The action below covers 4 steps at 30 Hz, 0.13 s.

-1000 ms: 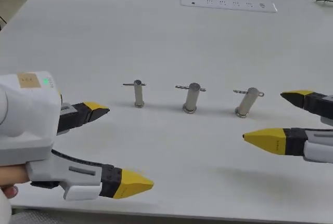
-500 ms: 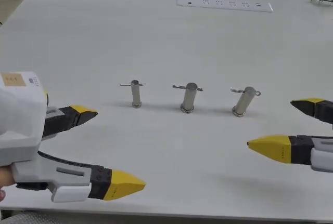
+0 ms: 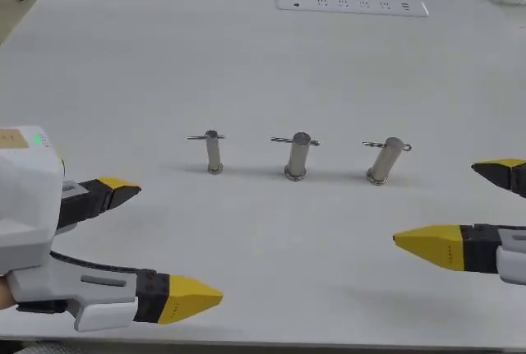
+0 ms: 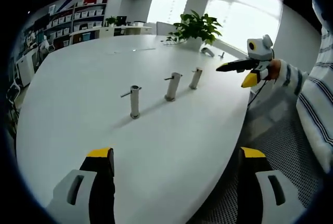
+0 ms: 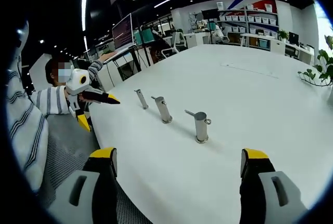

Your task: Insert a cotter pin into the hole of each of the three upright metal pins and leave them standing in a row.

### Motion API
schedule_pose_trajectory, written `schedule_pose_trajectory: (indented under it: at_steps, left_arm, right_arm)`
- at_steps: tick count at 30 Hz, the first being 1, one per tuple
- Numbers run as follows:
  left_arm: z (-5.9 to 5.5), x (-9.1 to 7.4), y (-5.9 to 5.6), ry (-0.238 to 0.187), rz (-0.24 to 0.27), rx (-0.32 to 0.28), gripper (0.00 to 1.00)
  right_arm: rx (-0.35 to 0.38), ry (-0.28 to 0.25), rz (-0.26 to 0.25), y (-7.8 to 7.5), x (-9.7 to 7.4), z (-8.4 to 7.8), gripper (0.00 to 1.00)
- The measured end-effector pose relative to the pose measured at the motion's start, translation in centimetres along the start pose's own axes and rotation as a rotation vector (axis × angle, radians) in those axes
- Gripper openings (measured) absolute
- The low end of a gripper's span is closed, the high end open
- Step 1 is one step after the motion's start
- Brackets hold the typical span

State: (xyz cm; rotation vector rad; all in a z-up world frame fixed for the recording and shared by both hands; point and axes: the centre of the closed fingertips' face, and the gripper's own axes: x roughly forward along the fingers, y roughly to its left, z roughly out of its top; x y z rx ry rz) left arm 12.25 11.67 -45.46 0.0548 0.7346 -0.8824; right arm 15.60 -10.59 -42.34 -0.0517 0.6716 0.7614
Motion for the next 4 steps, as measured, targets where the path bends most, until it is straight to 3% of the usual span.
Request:
schedule_pose_trajectory:
  at_steps: [4]
  left_arm:
    - [0.23, -0.11, -0.04, -0.007, -0.001, -0.020, 0.98]
  right_arm:
    - [0.002, 0.030, 0.004, 0.11, -0.01, -0.69, 0.97]
